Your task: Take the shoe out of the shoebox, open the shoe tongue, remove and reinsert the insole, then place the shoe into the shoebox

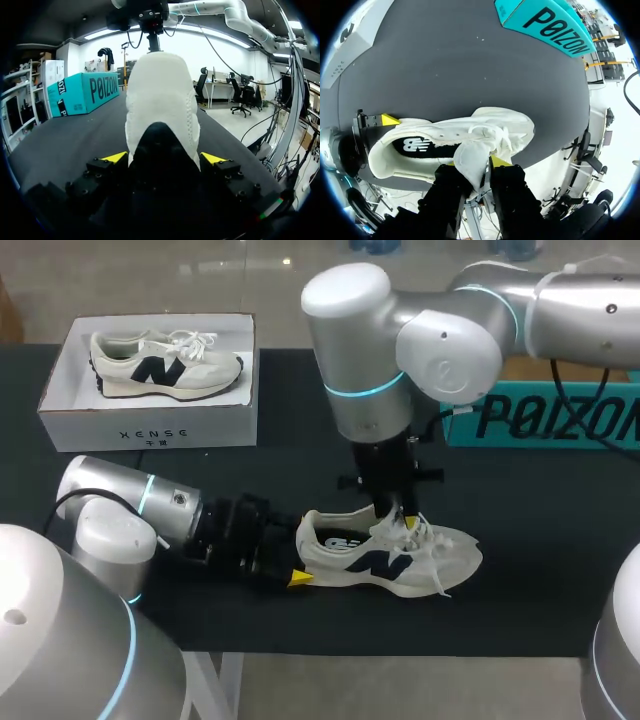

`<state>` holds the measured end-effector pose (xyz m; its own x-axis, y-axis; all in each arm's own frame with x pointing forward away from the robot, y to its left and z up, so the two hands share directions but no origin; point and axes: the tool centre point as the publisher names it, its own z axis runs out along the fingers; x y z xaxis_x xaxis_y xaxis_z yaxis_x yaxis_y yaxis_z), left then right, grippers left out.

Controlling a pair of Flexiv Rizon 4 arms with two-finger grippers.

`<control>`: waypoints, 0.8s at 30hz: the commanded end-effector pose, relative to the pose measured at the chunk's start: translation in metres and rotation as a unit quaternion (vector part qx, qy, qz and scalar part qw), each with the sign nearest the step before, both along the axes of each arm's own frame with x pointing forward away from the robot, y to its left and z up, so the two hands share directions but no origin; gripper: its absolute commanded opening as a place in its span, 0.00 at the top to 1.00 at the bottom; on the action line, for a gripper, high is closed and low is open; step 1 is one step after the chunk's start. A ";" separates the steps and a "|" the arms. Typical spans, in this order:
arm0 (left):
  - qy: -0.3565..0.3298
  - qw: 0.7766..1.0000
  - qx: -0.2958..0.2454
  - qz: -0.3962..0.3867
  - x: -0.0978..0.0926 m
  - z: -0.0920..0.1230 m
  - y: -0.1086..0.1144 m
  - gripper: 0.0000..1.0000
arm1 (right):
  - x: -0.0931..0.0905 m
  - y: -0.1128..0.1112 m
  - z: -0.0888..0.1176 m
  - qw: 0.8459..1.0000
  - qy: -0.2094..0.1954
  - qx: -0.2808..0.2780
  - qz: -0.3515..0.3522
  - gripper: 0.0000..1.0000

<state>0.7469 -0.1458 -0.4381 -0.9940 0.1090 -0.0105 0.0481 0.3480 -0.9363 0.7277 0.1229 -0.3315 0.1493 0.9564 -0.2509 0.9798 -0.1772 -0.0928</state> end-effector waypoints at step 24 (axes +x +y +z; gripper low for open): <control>0.000 1.000 0.002 0.001 0.001 -0.004 -0.002 1.00 | -0.035 -0.001 0.021 0.999 -0.034 0.041 0.008 1.00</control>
